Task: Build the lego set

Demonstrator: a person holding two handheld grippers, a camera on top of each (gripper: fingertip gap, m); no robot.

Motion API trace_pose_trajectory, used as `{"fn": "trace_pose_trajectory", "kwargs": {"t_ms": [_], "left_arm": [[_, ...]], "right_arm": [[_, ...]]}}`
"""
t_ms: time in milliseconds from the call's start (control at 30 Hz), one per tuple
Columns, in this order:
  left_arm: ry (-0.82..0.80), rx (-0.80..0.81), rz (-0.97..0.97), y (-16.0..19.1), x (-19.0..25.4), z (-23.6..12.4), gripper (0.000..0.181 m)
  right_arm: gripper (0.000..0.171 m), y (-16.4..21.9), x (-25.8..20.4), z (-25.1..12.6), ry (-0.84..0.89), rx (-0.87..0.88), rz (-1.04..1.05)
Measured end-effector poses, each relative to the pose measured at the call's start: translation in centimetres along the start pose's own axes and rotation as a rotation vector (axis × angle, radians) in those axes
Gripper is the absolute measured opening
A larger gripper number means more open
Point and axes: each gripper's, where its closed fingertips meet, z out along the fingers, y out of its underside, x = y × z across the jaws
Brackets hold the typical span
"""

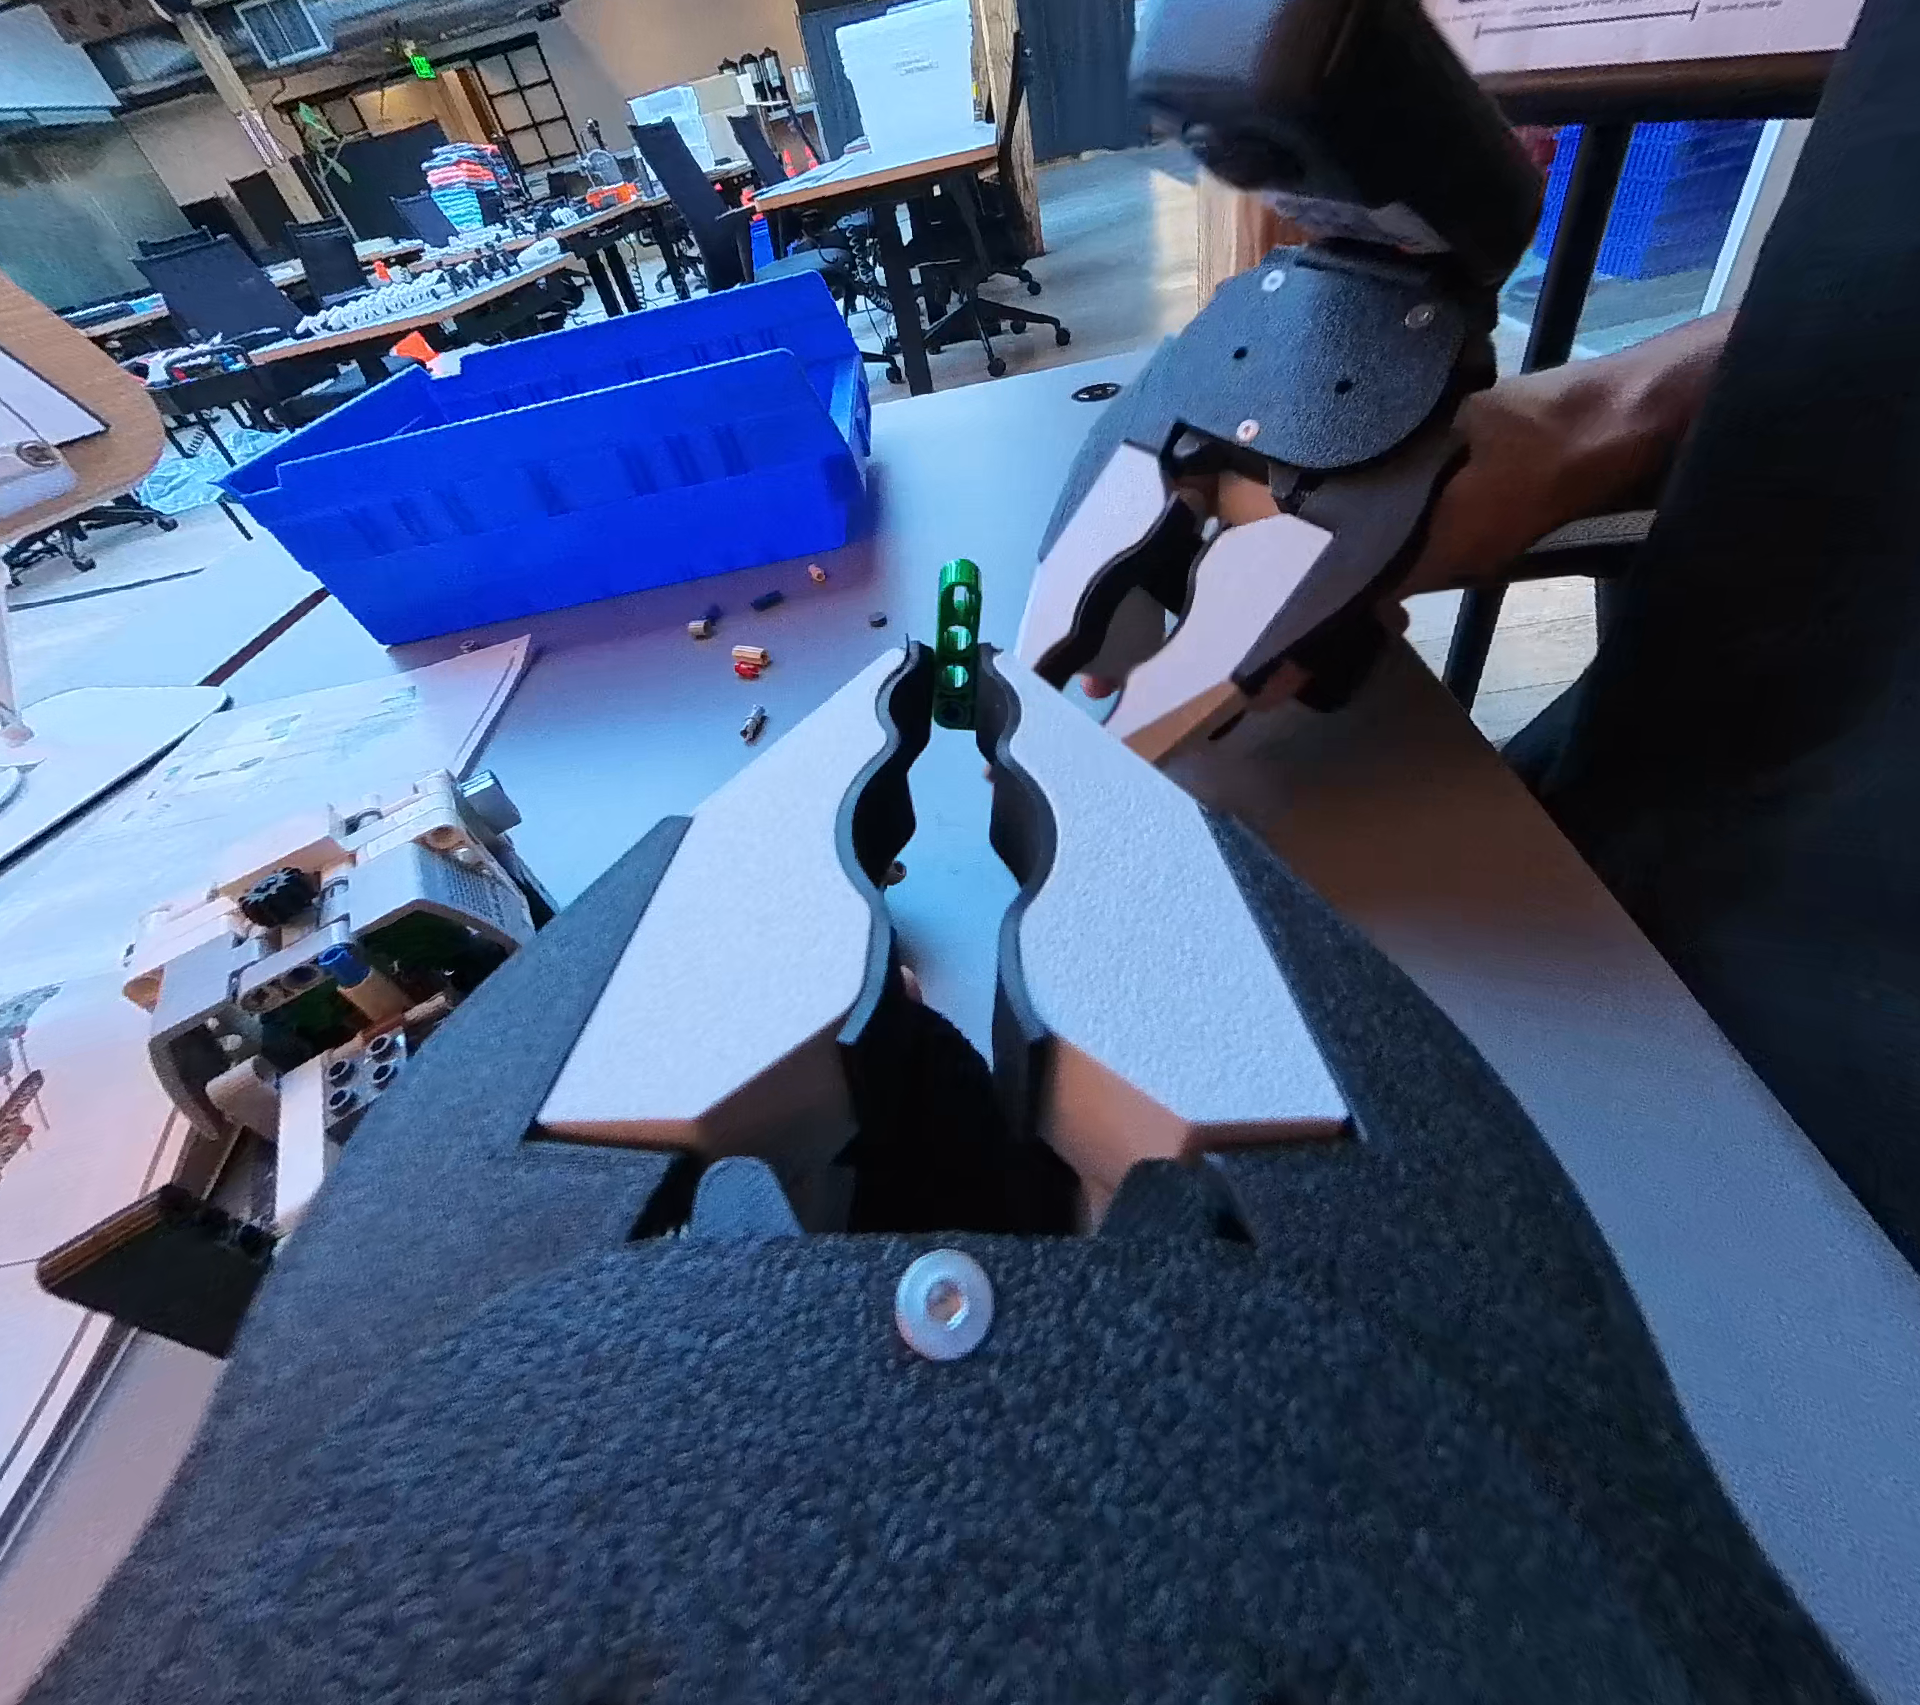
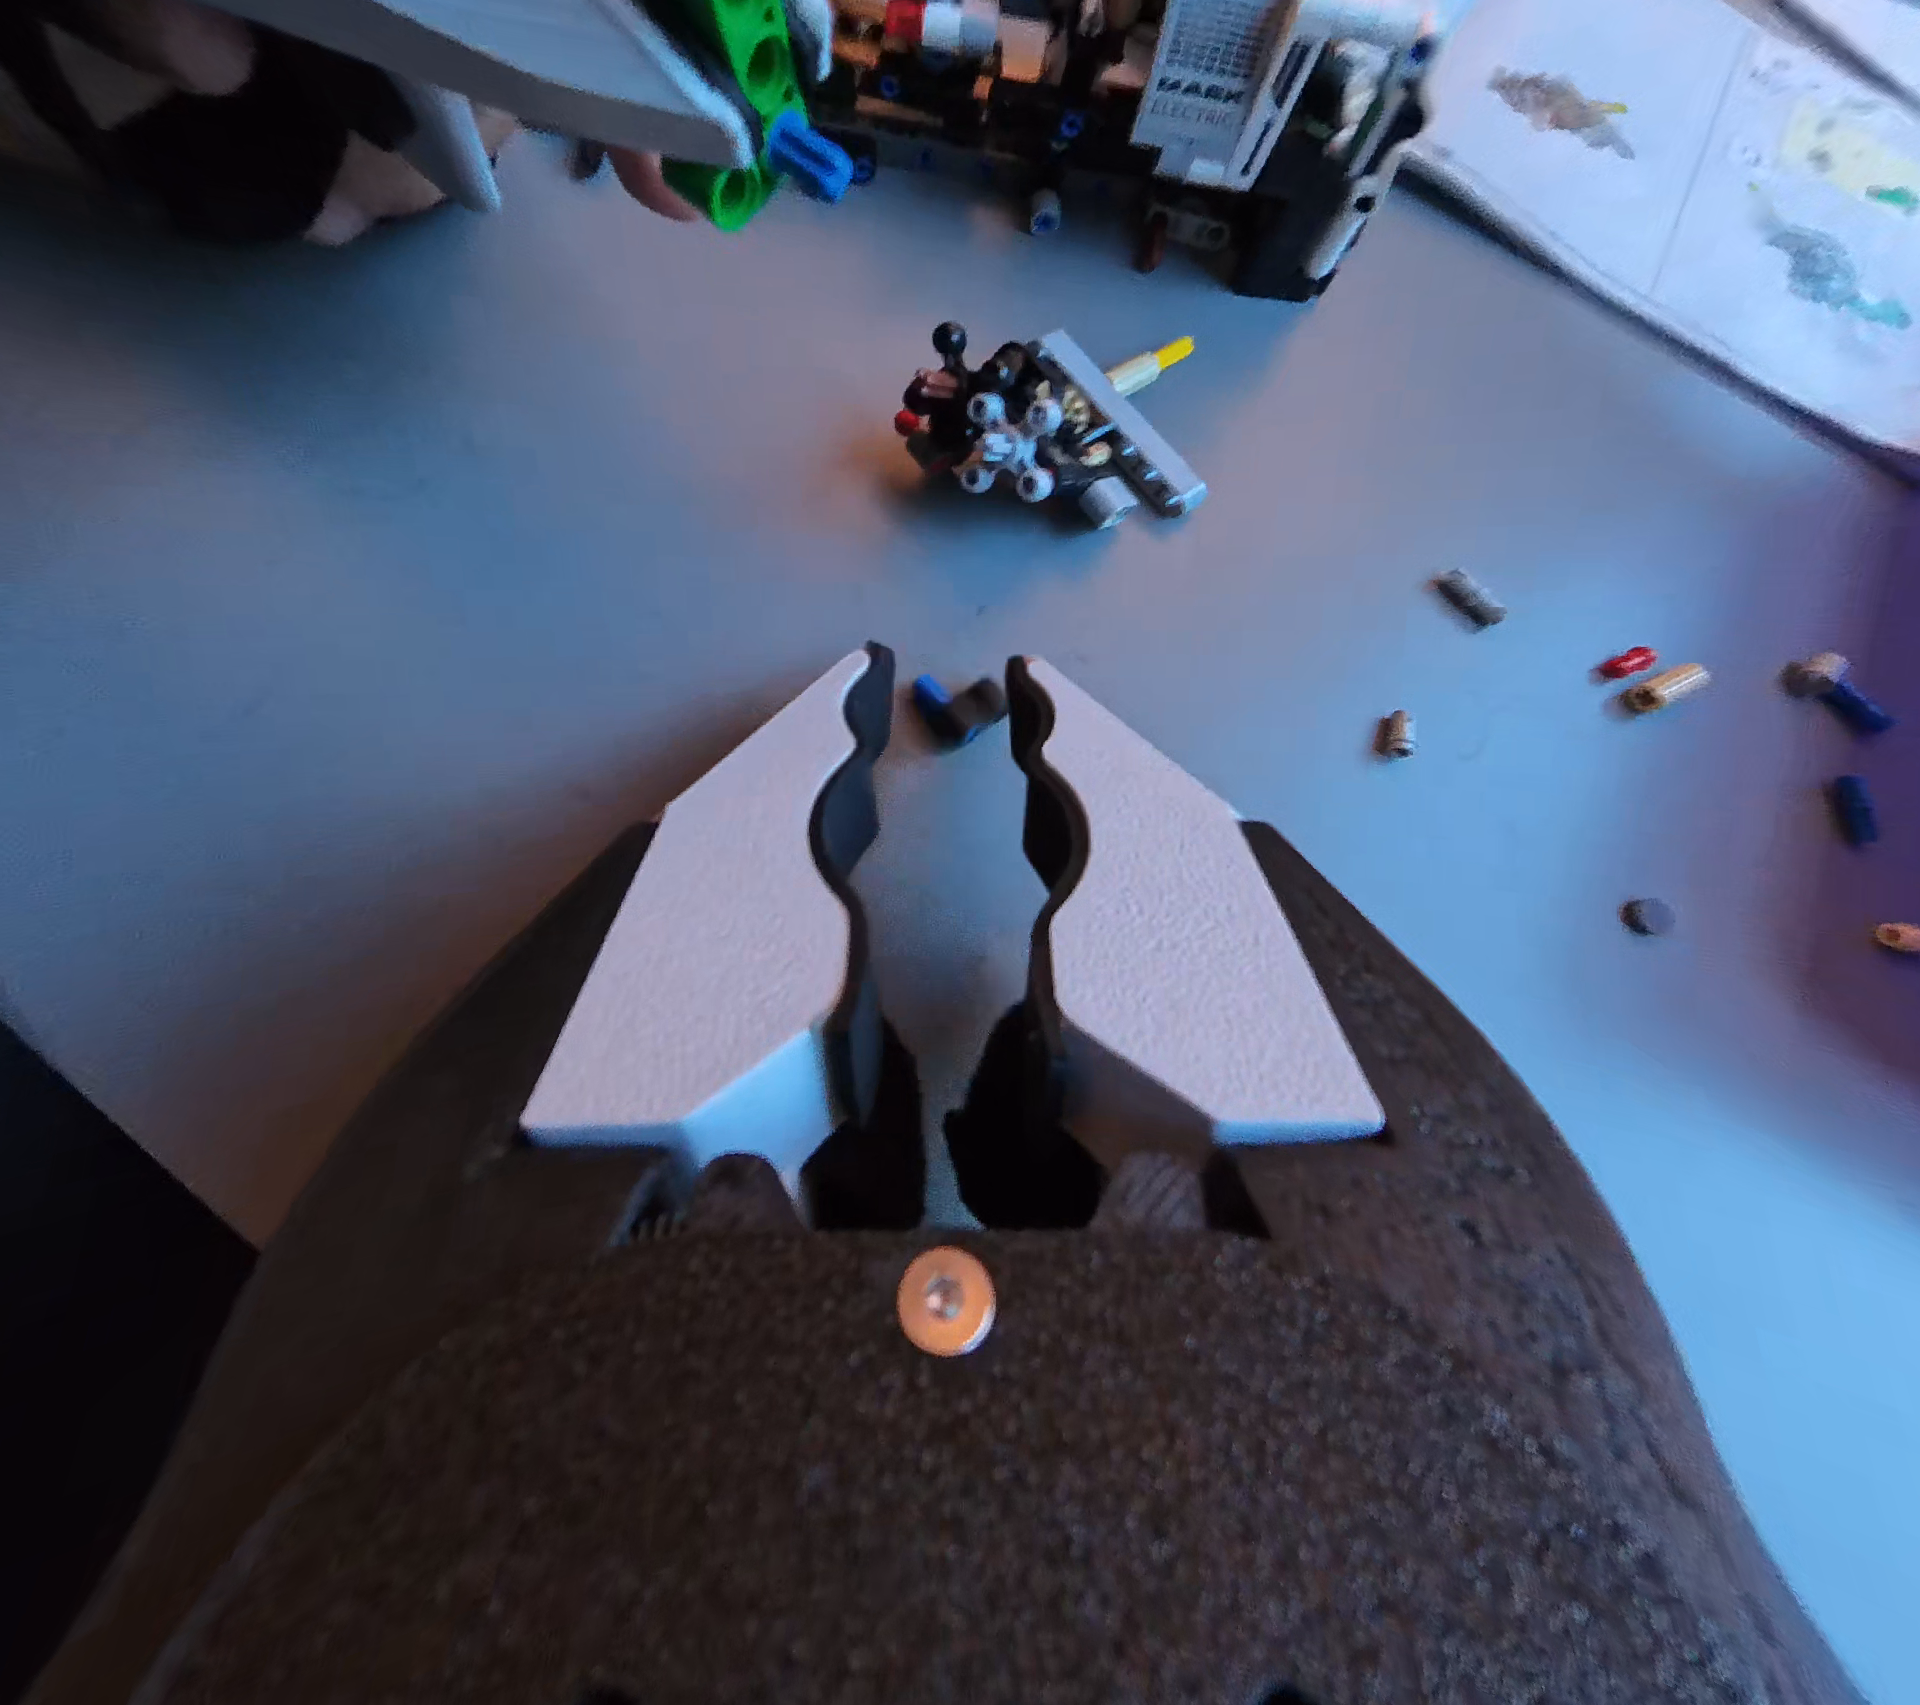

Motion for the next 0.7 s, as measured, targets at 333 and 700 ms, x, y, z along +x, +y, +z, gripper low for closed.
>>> {"fn": "trace_pose_trajectory", "kwargs": {"t_ms": [333, 700], "left_arm": [[0.003, -0.008, 0.013, 0.1, 0.2, 0.1, 0.005], [-0.059, -0.121, 0.279, 2.2, -0.1, 0.2, 0.005]], "right_arm": [[0.022, 1.4, 0.2, 0.3, 0.035, -0.061, -0.024], [0.003, 1.4, -0.1, 0.1, -0.135, -0.021, -0.096]]}}
